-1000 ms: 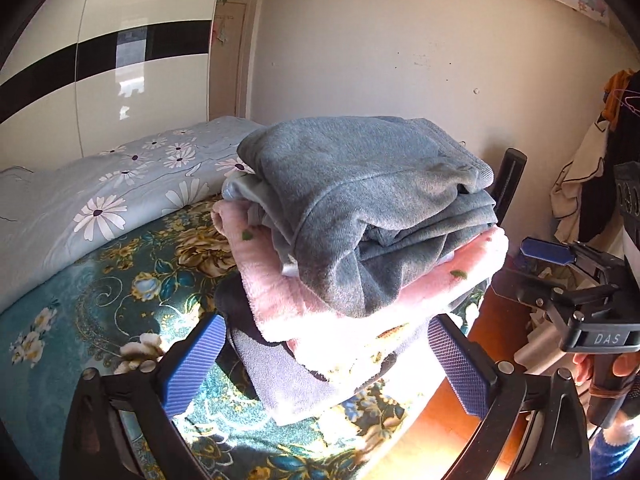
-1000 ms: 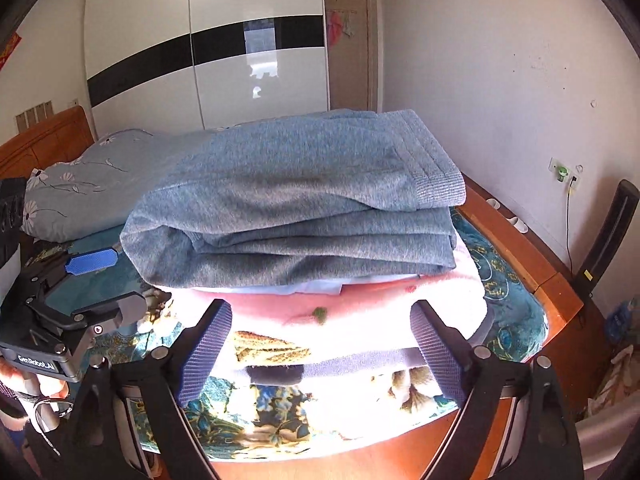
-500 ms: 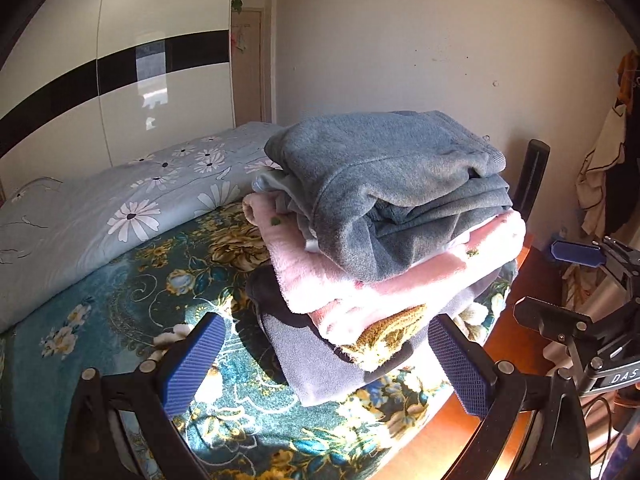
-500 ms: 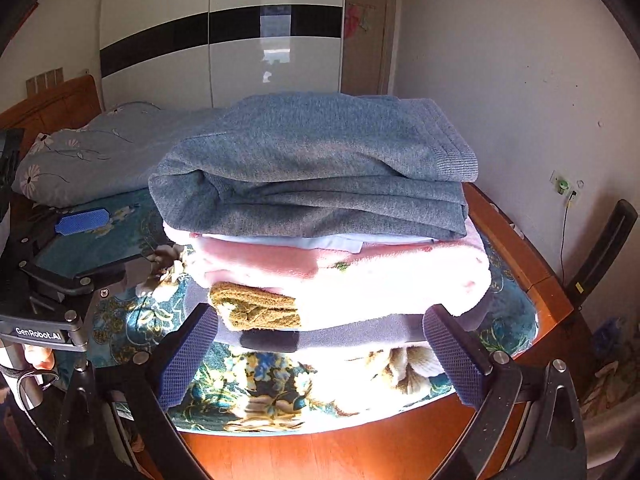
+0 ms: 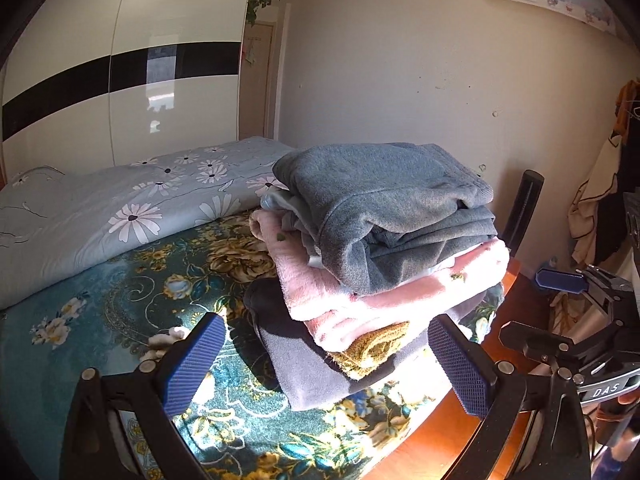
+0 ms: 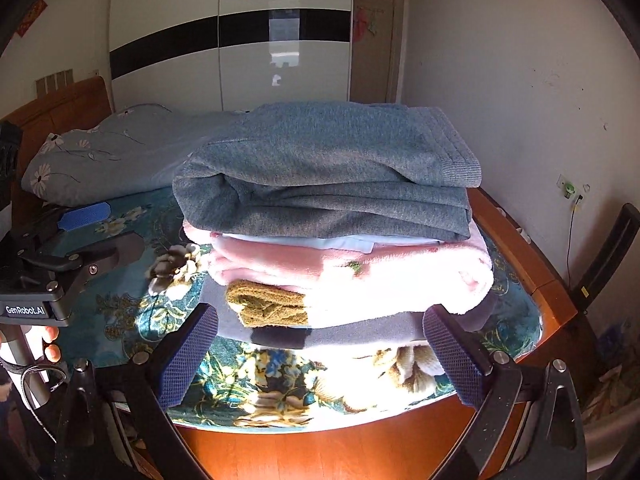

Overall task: Fold clothes
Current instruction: 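Open both tools and withdraw them from the stack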

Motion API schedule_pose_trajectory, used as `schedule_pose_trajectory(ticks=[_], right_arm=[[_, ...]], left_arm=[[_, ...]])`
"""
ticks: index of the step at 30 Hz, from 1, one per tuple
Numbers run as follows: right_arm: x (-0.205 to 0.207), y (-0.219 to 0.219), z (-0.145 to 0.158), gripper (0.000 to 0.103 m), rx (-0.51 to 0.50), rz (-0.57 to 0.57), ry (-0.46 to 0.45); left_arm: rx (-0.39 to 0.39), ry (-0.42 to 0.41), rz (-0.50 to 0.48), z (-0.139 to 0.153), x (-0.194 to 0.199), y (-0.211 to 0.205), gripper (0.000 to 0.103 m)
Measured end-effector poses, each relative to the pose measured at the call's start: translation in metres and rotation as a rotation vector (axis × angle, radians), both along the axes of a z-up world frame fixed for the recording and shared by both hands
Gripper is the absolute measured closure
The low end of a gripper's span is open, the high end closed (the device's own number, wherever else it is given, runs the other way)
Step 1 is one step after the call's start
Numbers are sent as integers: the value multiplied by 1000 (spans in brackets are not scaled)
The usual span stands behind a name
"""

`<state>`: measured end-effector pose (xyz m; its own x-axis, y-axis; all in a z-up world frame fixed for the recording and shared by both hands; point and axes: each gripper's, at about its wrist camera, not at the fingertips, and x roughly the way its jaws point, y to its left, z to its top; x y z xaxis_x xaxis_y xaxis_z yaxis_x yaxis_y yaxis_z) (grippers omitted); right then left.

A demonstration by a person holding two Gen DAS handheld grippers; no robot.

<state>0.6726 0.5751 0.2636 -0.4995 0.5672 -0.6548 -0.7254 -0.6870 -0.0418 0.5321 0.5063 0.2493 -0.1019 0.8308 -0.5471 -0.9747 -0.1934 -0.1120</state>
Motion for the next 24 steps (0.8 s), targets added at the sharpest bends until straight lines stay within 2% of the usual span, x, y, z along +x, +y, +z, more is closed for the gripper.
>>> schedule_pose_trajectory(ticks=[12, 24], right_arm=[[-4, -5, 2, 0, 6, 25, -9], [-12, -8, 7, 0, 17, 47, -24]], left_arm=[[-26, 57, 20, -2, 9, -1, 0], [-30, 68, 26, 0, 11, -4, 0]])
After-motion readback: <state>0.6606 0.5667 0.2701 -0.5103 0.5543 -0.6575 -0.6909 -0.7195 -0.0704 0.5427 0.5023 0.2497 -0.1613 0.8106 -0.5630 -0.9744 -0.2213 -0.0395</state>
